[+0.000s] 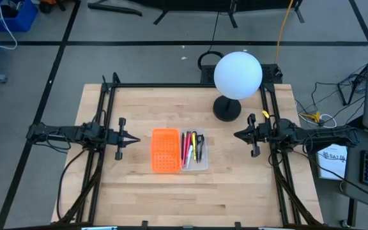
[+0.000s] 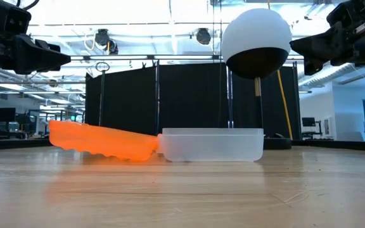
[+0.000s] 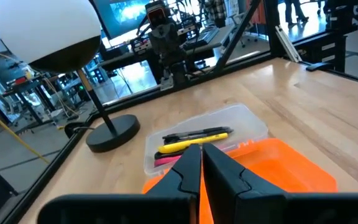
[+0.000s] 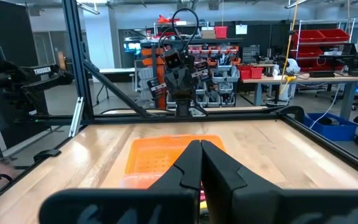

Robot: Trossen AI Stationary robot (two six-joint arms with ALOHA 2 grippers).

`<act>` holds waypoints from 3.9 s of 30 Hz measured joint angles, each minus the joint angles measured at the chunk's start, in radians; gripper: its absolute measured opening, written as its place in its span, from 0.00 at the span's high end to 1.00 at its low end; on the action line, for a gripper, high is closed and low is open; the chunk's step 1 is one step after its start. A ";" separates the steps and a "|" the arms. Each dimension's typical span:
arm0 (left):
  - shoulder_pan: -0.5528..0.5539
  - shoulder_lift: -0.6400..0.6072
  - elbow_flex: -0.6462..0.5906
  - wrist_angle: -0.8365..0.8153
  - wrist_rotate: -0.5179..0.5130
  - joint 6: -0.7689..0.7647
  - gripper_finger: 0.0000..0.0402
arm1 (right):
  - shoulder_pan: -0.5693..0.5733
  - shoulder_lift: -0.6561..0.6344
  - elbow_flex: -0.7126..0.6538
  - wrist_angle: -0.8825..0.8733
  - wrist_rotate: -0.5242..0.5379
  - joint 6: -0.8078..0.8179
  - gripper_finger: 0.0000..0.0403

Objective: Pick & place school supplies into a supply box
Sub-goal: Return to home position

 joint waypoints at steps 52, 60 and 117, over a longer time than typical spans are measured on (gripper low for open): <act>0.000 0.000 -0.001 0.039 -0.001 0.002 0.94 | 0.000 0.000 -0.001 0.000 -0.001 0.000 1.00; 0.000 0.000 -0.001 0.039 -0.001 0.002 0.94 | 0.000 0.000 -0.001 0.000 -0.001 0.000 1.00; 0.000 0.000 0.000 0.039 -0.001 0.001 0.94 | 0.000 0.000 0.000 0.000 -0.001 0.000 1.00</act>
